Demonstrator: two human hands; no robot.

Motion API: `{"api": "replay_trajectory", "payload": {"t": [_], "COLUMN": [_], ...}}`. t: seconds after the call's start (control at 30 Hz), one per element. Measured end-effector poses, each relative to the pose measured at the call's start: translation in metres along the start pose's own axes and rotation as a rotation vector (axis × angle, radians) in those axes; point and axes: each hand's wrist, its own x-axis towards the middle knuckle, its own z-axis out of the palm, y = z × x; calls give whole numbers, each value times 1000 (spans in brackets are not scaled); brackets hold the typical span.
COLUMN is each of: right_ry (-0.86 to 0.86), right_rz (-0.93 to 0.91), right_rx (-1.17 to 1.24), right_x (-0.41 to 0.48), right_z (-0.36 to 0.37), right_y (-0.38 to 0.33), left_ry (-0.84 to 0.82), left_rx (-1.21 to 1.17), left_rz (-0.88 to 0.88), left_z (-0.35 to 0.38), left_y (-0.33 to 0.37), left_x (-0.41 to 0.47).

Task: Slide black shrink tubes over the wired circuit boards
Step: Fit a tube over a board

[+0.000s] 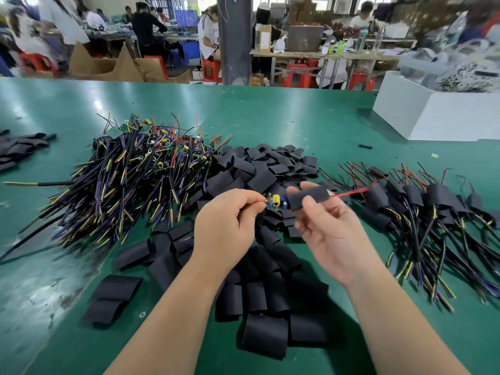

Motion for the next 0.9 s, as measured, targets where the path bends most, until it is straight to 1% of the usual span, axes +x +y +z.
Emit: {"api": "replay_trajectory", "payload": {"t": [0.17,0.27,0.47,0.67,0.77,0.9], "right_ry": [23,58,121,155,130,61], "right_rz": [-8,9,97,115,148,151], "right_rx": [-33,-37,-49,-16,-18,12], "right_x": [1,0,-3,-3,-3,-4], "right_z": [1,1,8,10,10,10], "right_y": [2,1,4,8,10,8], "left_ry": [22,22,-11,-12,-2,-11], "left_rx": [-65,-64,66,148,149,98], "left_rz": [-38,-29,103,185,191,140], "left_z": [2,1,1,-1,-1,-1], "left_y": [1,3,7,6,5,6], "left_x": [-1,-1,-3,-2,-2,-2]}}
